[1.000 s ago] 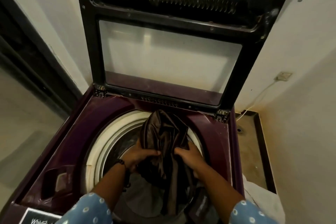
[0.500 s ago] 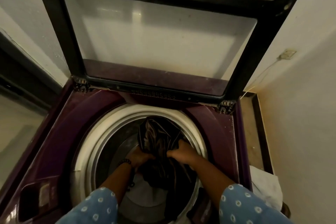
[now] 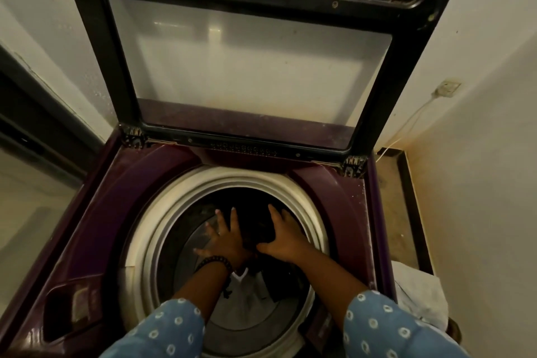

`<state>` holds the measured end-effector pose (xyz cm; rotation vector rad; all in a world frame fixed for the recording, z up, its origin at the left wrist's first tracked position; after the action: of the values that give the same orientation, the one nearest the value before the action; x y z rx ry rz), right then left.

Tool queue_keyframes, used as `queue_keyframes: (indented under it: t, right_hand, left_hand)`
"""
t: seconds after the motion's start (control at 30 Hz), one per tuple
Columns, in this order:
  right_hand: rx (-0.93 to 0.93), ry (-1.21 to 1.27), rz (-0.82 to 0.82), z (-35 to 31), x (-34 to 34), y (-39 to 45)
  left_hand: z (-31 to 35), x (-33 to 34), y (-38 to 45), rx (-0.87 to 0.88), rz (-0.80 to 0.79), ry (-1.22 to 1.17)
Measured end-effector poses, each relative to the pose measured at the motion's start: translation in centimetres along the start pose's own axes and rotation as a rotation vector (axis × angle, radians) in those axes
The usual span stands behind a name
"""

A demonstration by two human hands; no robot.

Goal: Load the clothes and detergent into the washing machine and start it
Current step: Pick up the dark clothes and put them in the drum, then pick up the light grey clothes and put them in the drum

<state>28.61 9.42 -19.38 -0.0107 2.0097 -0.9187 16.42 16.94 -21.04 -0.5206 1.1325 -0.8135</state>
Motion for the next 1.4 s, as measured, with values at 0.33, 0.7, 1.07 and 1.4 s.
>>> queue_keyframes:
  t: [0.33,0.7,1.07,1.4]
  right_hand:
    - [-0.070,-0.120,0.111,-0.8,-1.0,-4.3]
    - [-0.057,-0.124,0.459,3.0,-4.9,-15.3]
    - [0.273,0.195,0.654,16.3,-3.0,-26.8]
    - [0.681,0.323,0.457,29.7,8.9,-32.2]
  left_hand:
    - [1.3,-1.2,-5.8,0.170,0.144,0.136]
    - [6.7,0.2,-14.8,0.560,0.312,0.264]
    - [16.3,11.2,-23.0,0.959,0.209,0.498]
    - [19.6,27.3,-23.9,1.003,-0.123,0.820]
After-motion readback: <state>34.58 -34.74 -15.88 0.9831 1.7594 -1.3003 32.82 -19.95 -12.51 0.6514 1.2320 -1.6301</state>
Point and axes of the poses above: each hand's wrist, its own y-axis towards the middle knuckle, its own x-axis out of the palm, z = x × y, the point moved 1 cm from there along y, towards the middle knuckle, and after that the axes turned 15 degrees about -y, right-handed, at the moved point
